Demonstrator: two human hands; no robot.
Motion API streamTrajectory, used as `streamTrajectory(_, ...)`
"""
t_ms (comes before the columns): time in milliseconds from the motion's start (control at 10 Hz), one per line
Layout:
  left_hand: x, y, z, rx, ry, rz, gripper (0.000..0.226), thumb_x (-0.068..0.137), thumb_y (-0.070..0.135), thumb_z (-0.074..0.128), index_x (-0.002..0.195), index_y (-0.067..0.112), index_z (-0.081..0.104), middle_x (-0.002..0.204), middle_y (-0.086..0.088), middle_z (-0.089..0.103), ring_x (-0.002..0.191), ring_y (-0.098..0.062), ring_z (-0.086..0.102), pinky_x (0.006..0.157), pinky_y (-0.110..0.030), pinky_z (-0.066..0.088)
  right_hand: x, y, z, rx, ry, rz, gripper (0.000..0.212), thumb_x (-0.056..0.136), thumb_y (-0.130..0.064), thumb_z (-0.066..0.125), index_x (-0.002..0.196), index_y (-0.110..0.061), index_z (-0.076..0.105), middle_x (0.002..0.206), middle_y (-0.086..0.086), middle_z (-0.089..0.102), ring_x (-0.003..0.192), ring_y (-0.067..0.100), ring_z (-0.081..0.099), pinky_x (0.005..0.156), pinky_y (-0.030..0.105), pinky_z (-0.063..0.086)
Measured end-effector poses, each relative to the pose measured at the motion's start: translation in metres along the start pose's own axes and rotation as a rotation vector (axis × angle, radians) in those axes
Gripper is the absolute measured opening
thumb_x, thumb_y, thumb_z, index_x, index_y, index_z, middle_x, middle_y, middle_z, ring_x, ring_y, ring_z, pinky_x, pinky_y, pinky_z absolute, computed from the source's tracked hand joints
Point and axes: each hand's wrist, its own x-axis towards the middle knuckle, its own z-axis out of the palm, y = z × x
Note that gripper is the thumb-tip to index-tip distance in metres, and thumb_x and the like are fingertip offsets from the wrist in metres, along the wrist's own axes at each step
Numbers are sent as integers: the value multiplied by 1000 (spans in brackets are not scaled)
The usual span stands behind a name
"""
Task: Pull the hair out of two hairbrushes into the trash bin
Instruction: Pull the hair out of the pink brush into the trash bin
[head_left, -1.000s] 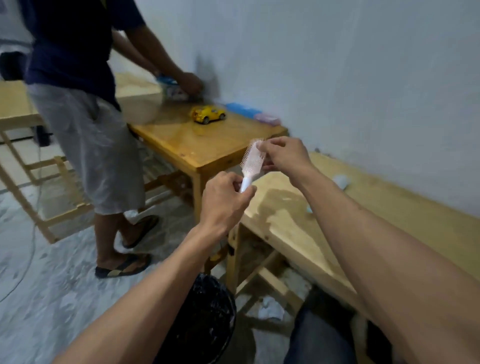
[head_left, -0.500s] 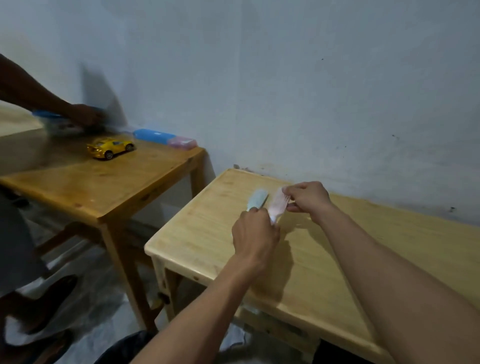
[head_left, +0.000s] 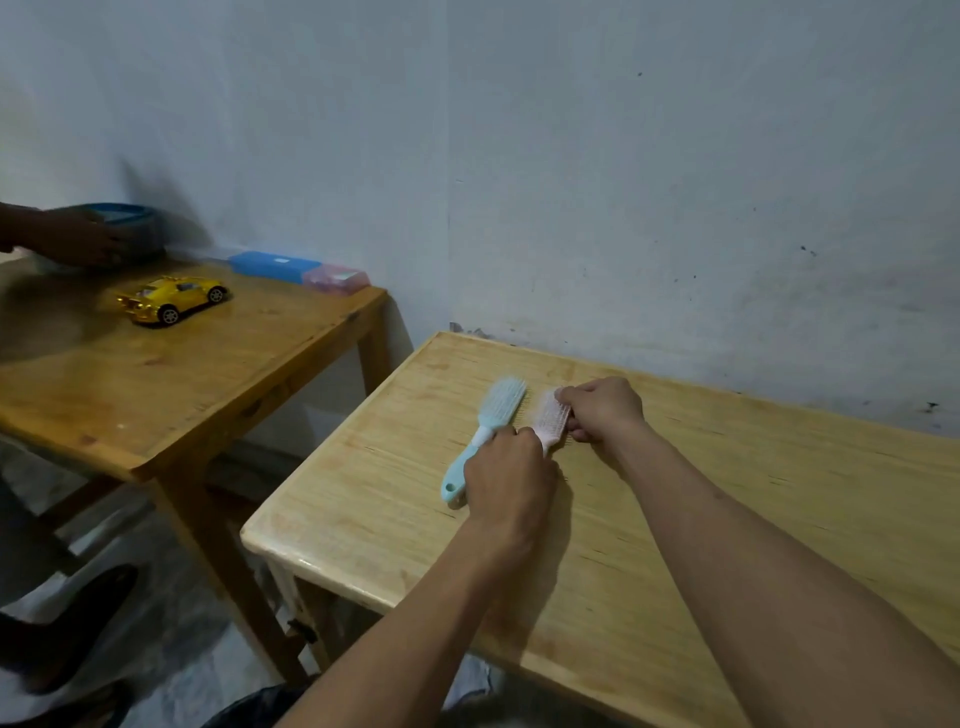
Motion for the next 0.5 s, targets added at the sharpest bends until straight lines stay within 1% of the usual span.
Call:
streamTrajectory(100, 2, 1, 2, -16, 2, -7, 26, 101, 29, 58, 113, 8, 66, 118, -11, 67, 107, -30, 63, 72, -34, 31, -1, 0, -1, -22, -2, -3, 24, 90, -29, 74, 97, -7, 78, 79, 10, 78, 57, 22, 70, 60, 31, 62)
streamTrajectory(200, 2, 1, 2, -28, -13, -14, 28, 101, 30, 58, 115, 7, 65, 119, -12, 66, 107, -30, 62, 73, -34, 32, 0, 3, 0, -6, -2, -1, 27, 91, -33, 73, 100, -8, 78, 80, 9, 78, 65, 23, 73, 71, 38, 65)
streamTrajectory(300, -1, 1, 0, -58, -7, 18, 34, 102, 36, 60, 116, 6, 65, 121, -13, 66, 109, -29, 61, 75, -34, 35, -7, 2, -5, 45, -11, 3, 37, 94, -40, 68, 95, -4, 76, 81, 10, 77, 71, 25, 74, 76, 39, 65)
streamTrajectory(400, -7, 2, -4, -110, 50, 56, 48, 100, 51, 60, 123, 9, 63, 125, -9, 64, 109, -28, 63, 74, -34, 37, -13, 3, -13, 152, -52, 37, 44, 96, -45, 64, 97, -1, 68, 82, 9, 71, 82, 29, 76, 82, 42, 65)
streamTrajectory(500, -33, -13, -11, -276, 262, 150, 50, 96, 55, 64, 123, 13, 67, 118, -4, 68, 95, -21, 68, 70, -33, 50, -25, 8, -37, 149, -133, 54, 58, 95, -49, 64, 135, -6, 60, 99, 8, 68, 81, 24, 73, 76, 37, 64)
